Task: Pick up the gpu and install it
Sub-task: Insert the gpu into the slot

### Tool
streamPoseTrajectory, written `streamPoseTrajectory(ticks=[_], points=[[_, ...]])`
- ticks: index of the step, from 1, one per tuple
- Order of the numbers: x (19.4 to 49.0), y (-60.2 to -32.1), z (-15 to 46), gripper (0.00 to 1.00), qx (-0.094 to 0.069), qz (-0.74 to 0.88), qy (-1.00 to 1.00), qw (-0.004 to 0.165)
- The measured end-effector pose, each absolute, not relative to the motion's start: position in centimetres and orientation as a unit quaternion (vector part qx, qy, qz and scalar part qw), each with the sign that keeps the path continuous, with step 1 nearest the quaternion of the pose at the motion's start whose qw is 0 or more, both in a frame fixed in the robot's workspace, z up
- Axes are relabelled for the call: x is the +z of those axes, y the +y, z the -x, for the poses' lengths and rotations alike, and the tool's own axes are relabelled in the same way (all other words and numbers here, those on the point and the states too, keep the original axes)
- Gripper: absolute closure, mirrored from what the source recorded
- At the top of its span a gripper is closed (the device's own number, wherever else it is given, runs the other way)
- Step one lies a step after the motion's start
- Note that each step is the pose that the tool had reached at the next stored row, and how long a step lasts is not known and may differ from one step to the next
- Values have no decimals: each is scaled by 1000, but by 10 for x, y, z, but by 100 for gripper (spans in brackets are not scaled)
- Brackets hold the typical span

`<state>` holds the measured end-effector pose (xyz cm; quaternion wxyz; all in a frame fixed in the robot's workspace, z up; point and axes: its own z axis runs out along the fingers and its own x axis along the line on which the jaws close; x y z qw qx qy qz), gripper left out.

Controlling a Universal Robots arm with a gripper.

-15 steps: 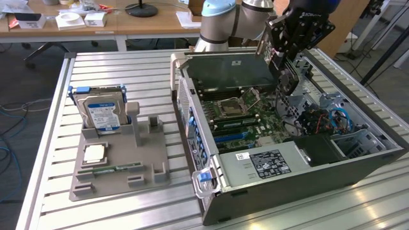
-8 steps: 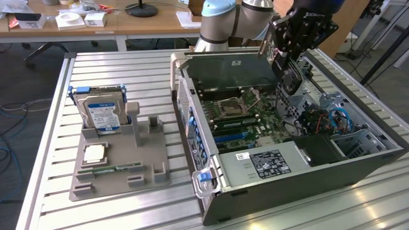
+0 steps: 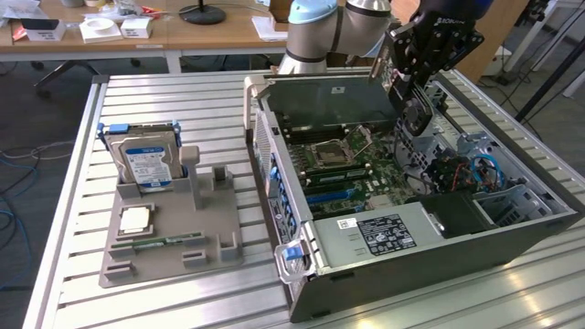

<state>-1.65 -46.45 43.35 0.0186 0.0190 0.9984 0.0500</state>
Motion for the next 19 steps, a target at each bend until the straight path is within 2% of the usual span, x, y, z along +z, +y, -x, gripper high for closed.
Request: streamPoseTrajectory(ticks=[19], points=[[433, -465, 17, 74, 51, 90, 995, 13]])
